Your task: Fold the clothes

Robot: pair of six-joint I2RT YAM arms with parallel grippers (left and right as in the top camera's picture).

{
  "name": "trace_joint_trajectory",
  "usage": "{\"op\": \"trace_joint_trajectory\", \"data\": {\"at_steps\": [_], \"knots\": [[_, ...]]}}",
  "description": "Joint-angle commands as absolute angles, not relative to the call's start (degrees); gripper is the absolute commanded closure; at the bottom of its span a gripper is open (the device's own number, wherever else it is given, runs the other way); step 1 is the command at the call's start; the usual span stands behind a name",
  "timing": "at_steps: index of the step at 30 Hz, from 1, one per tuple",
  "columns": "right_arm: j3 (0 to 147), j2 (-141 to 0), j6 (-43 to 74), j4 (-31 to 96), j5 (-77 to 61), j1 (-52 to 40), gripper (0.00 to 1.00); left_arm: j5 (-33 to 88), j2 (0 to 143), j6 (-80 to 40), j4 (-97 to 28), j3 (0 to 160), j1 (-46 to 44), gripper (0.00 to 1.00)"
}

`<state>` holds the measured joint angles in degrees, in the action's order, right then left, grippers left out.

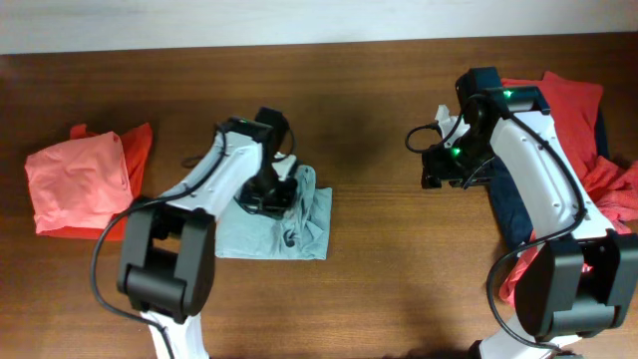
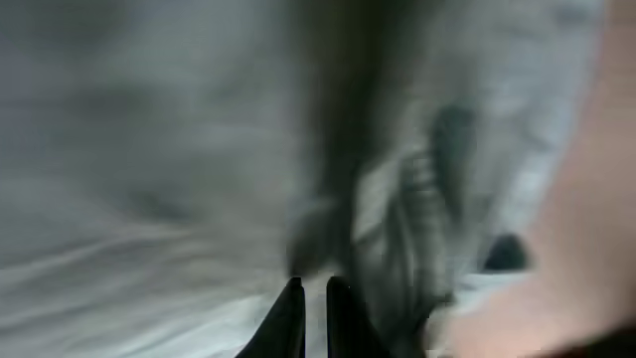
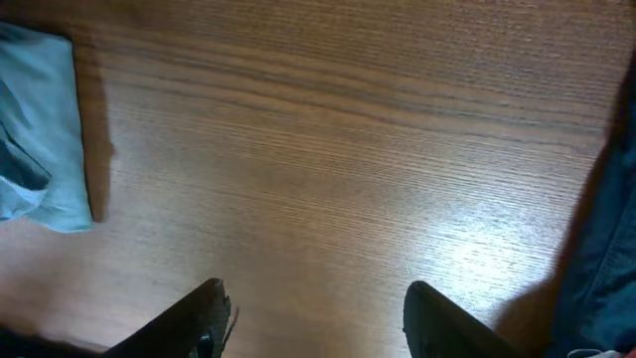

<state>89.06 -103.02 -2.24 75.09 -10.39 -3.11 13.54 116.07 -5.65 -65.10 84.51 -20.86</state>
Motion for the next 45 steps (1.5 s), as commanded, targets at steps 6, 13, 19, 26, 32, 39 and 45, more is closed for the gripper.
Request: {"op": "trace_joint_trajectory", "data": {"at_steps": [6,13,19,26,32,39,45], "knots": [[89.0,-102.5,-2.8,75.3,-9.8,-3.4,0.38,28.1,116.8,2.9,-65.6,84.1,-31.7,0.91],[89.0,-102.5,-2.8,75.7,-9.9,-3.4,0.38,16.8,115.5,2.9,-70.8,89.0,-27.5,0.96],[89.0,-102.5,-9.5,77.3,-21.1,-3.8,0.37,12.4,110.3,3.1,-70.5,99.5,-18.5,0.94],[88.9,-102.5,-9.8,76.4,-26.6,-11.8,0.26,12.0,110.9,0.5,-66.3,100.2,-9.1,0.94],[88.9,-104.4,1.7,67.8,-26.6,-21.2,0.27,11.7,113.0,0.4,-66.3,100.2,-5.5,0.93],[88.8,-111.0,10.1,60.1,-26.6,-29.4,0.37,10.0,114.4,0.5,-66.5,100.2,-5.2,0.93],[88.8,-116.6,13.2,55.8,-26.3,-33.8,0.53,10.0,114.4,0.5,-66.5,100.2,-5.2,0.93]]}}
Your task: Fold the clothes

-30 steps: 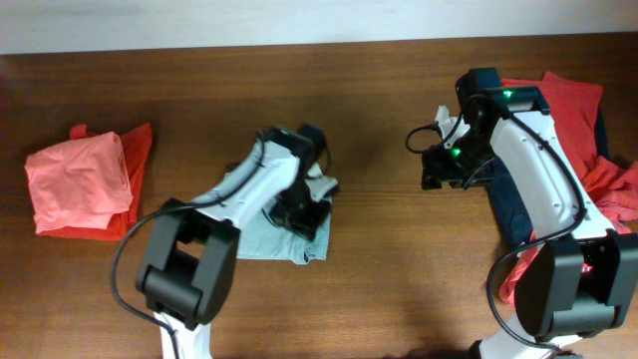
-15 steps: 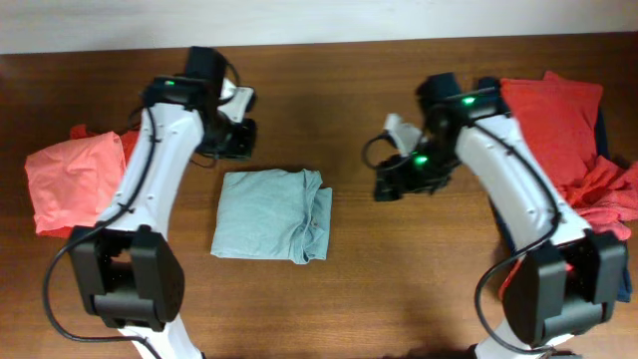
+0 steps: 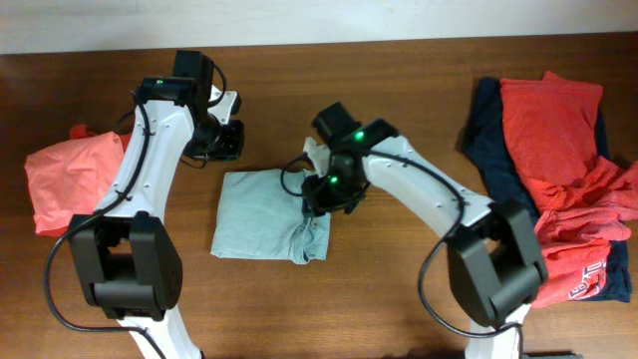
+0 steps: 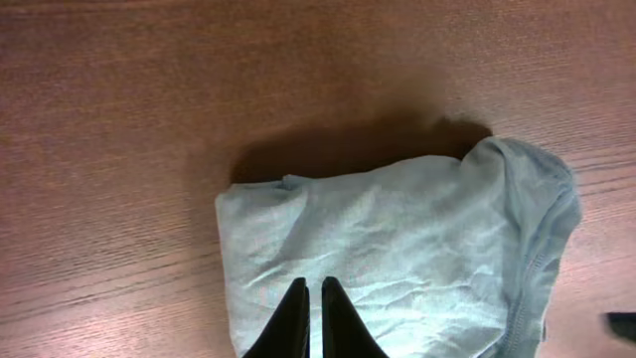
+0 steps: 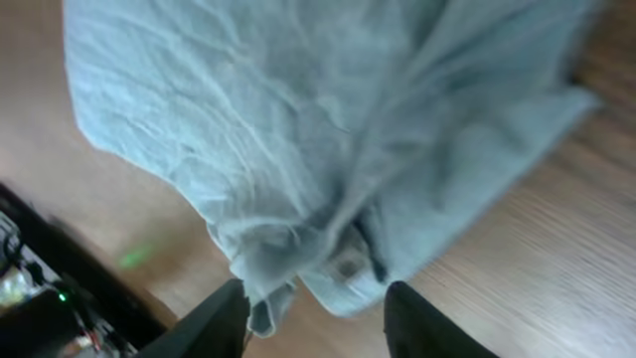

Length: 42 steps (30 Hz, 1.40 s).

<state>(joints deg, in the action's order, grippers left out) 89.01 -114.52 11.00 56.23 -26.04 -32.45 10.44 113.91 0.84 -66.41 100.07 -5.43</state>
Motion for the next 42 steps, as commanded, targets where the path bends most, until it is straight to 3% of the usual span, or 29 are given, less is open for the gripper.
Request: {"op": "trace_joint_trajectory", "data": {"at_steps": [1,5,7,8,17,19,22,23,27,35,42], "knots": [[88.8,-117.2,13.3,55.8,-26.3,-34.1,0.53,10.0,114.4,0.5,-66.5,100.2,-5.2,0.93],[88.8,-120.6,14.1,55.6,-26.0,-34.1,0.54,10.0,114.4,0.5,-66.9,100.2,-5.2,0.93],[88.8,-121.3,14.0,55.8,-26.1,-34.1,0.89,10.0,114.4,0.5,-66.9,100.2,-5.2,0.93],[88.8,-121.3,14.0,56.2,-25.1,-33.8,0.96,10.0,114.4,0.5,-66.9,100.2,-5.2,0.93],[88.6,-121.6,12.3,63.5,-14.3,-29.1,0.96,10.0,114.4,0.5,-67.7,100.2,-5.2,0.93],[88.1,-121.7,12.3,63.5,-14.3,-29.2,0.93,10.0,114.4,0.5,-67.7,100.2,-5.2,0.86],[87.7,-121.7,12.2,63.7,-14.3,-29.6,0.68,10.0,114.4,0.5,-67.9,100.2,-5.2,0.85],[87.8,-121.7,10.9,64.1,-14.3,-29.6,0.66,10.0,114.4,0.5,-68.1,100.2,-5.2,0.84],[88.0,-121.1,12.4,67.2,-6.0,-28.4,0.72,10.0,114.4,0.5,-68.8,100.2,-5.2,0.81],[90.3,-109.2,13.8,73.2,-1.3,-24.8,0.69,10.2,114.4,6.6,-66.3,100.2,-5.2,0.76],[89.9,-105.4,8.4,74.3,-17.3,-28.6,0.65,10.7,116.6,12.1,-60.7,100.2,-6.0,0.76]]}}
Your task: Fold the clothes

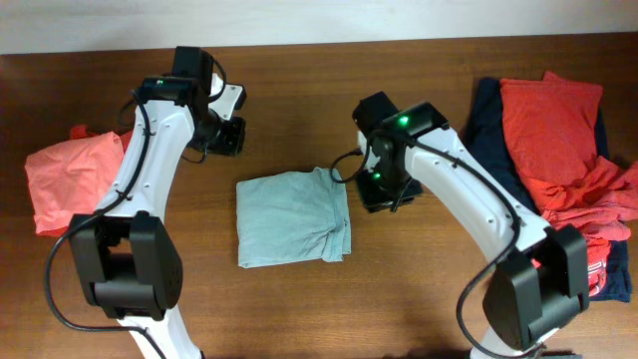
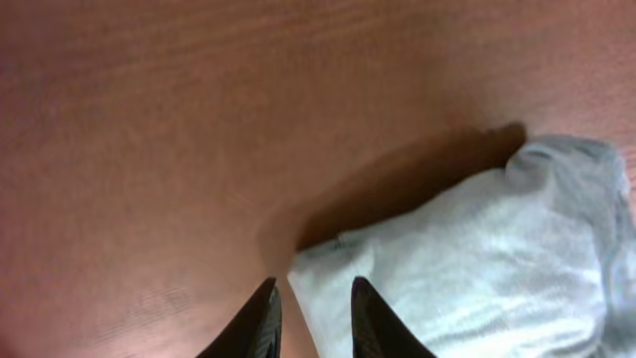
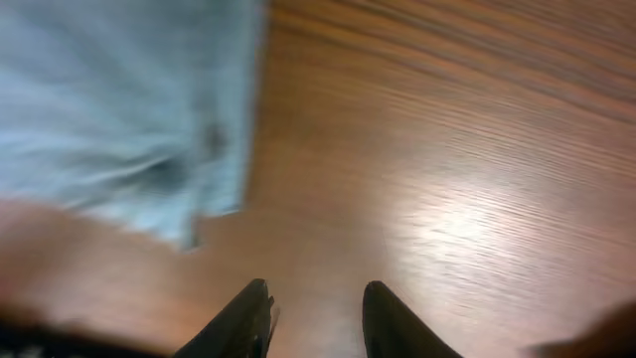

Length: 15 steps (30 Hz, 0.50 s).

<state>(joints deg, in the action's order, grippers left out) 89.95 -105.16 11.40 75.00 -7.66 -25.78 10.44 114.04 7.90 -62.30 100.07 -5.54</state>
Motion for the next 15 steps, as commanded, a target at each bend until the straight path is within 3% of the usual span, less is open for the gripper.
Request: {"op": "trace_joint_trajectory", "data": {"at_steps": [1,9,15], "knots": [[88.9,-105.4,9.0,72.2,-20.3,-30.9,0.65,12.4,118.1,12.6,-59.9,100.2,-6.0,0.76],[82.6,-105.5,18.3,59.7,-21.4,-38.8,0.64,15.3,125.9,13.0,-60.1,100.2,-7.3,0.76],[72.8,-105.5,20.3,52.1,-21.5,-39.3,0.60,15.2,127.8,13.0,-63.9,100.2,-8.7,0.76]]}}
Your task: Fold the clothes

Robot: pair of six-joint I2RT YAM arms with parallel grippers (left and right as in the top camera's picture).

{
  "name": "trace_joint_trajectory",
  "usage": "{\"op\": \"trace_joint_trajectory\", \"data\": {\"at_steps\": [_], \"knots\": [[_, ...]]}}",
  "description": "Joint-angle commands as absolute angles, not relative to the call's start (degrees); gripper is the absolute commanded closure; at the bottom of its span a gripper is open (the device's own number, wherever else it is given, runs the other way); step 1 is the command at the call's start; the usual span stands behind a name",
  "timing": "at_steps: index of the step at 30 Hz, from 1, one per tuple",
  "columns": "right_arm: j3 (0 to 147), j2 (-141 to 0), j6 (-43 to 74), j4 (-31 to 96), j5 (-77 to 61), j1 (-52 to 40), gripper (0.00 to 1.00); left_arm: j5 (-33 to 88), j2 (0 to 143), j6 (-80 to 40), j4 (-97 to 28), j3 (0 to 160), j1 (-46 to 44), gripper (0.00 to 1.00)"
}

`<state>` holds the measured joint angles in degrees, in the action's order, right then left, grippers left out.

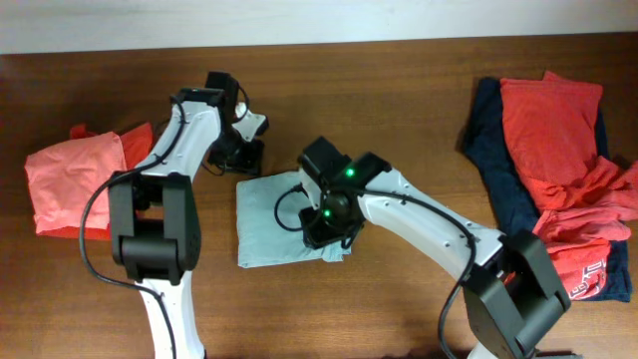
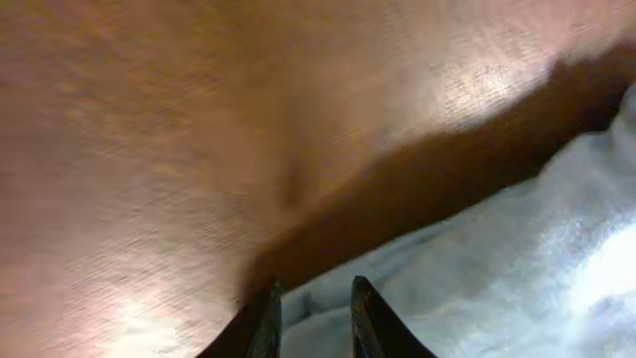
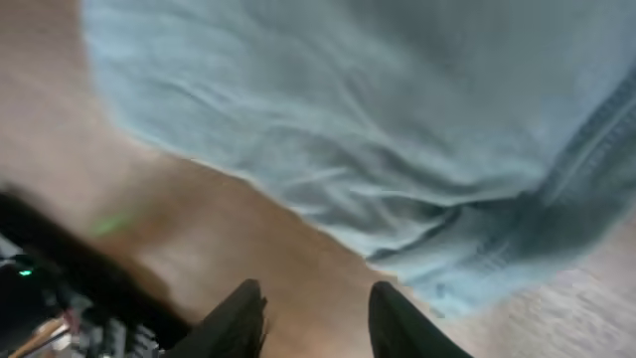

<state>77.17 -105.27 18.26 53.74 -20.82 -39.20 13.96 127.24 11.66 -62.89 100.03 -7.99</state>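
A light blue folded garment [image 1: 274, 224] lies at the table's middle. My left gripper [image 1: 244, 157] stands open at its upper-left corner. In the left wrist view the left gripper [image 2: 313, 320] straddles the edge of the cloth [image 2: 497, 268], with fabric showing between its fingers [image 2: 266, 316]. My right gripper [image 1: 326, 224] hangs open over the garment's right part. The right wrist view shows the right gripper [image 3: 318, 323] above bare wood, just off the rumpled blue cloth [image 3: 348, 129].
A folded red garment [image 1: 75, 179] lies at the left edge. At the far right sits a pile of clothes, a navy piece [image 1: 488, 140] under red ones [image 1: 563, 125]. The brown table [image 1: 399, 299] shows bare wood along the front.
My left gripper has moved down and right, onto the blue garment's upper-left corner. My right gripper has moved from beside the garment's right edge to above its right part. Both stay open.
First my left gripper was shut, low on the blue garment, and the right stood open near the pile. Then the left was off at the upper left and the right was on the garment's right edge. Later the garment lay slightly further right, both grippers beside it; now both are at it.
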Motion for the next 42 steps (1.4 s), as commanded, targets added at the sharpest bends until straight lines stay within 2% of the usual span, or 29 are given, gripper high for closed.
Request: {"op": "trace_joint_trajectory", "data": {"at_steps": [1,8,12,20,25,28,31,33,36,42], "knots": [[71.0,-105.5,20.3,51.1,-21.5,-39.3,0.59,15.2,127.8,13.0,-64.2,100.2,-8.9,0.76],[65.0,-105.5,21.7,49.1,-15.0,-37.6,0.59,15.2,127.8,13.0,-66.2,100.2,-9.1,0.76],[65.0,-105.5,23.5,49.1,-10.1,-33.2,0.59,15.2,127.8,13.0,-68.1,100.2,-9.1,0.76],[65.0,-105.5,20.2,51.8,-11.8,-26.1,0.60,15.0,127.8,13.0,-70.8,100.1,-9.1,0.76],[66.6,-102.5,7.2,57.5,-24.5,-27.4,0.59,13.5,127.8,13.0,-70.7,100.1,-9.1,0.75],[66.6,-99.2,6.2,57.9,-28.4,-28.3,0.55,13.5,127.8,13.0,-70.7,100.1,-9.1,0.75],[66.6,-97.7,6.2,57.4,-28.5,-29.1,0.41,13.5,127.8,13.0,-70.7,100.1,-9.1,0.75],[66.5,-98.1,6.4,56.6,-28.8,-30.0,0.42,13.5,127.8,13.0,-70.6,100.1,-9.1,0.75],[66.5,-99.5,6.4,54.0,-29.7,-33.3,0.49,13.5,127.8,13.0,-70.5,100.1,-9.1,0.75],[66.5,-102.7,12.5,50.4,-21.7,-36.0,0.48,13.5,127.8,13.0,-70.6,100.1,-9.1,0.75]]}}
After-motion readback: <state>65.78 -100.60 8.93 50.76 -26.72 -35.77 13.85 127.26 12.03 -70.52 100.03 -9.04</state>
